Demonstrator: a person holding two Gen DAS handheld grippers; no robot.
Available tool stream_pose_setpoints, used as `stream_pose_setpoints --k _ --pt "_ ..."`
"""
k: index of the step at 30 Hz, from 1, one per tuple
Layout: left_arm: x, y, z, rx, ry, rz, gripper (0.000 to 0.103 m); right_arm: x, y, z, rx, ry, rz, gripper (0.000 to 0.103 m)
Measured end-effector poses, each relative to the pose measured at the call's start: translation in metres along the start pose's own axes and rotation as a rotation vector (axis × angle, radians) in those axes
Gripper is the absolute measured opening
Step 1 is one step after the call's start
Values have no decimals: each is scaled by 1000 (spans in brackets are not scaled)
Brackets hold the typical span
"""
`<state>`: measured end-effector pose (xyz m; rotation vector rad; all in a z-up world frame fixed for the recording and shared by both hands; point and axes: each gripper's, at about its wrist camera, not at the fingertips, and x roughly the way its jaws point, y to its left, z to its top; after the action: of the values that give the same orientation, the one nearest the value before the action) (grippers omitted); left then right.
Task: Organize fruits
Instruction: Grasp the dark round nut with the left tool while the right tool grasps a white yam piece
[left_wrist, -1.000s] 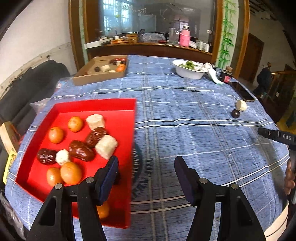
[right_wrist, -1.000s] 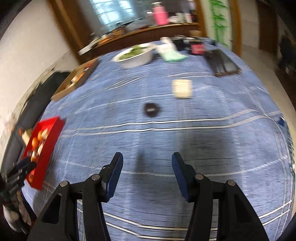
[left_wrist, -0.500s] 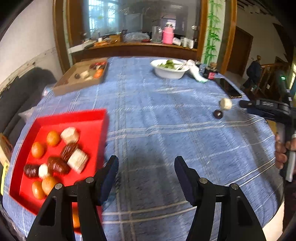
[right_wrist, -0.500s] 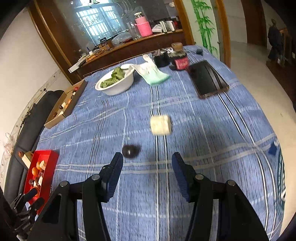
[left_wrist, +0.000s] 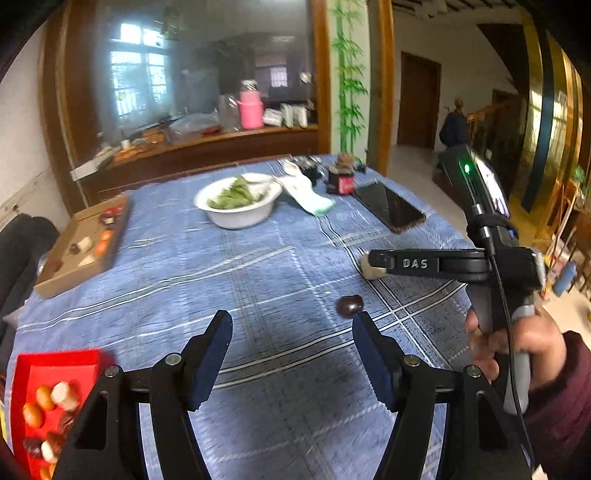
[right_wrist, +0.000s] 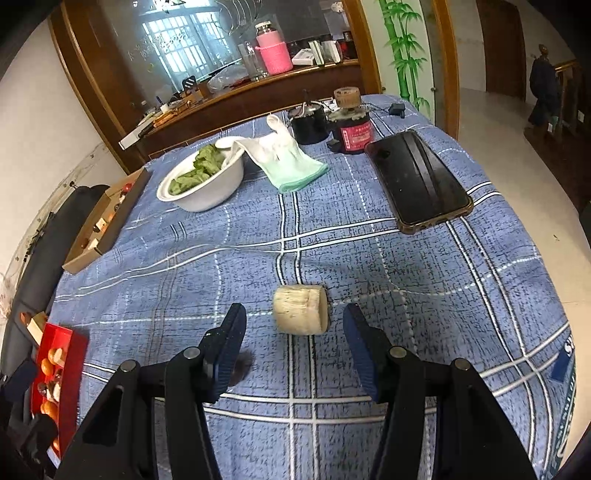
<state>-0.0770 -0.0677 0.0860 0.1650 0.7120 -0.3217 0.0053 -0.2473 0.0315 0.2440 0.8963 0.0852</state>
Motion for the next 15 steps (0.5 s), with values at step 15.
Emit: stream_pose_setpoints --k 15 --pt "88 -27 6 -8 112 -88 70 24 10 -4 -131 -7 -31 31"
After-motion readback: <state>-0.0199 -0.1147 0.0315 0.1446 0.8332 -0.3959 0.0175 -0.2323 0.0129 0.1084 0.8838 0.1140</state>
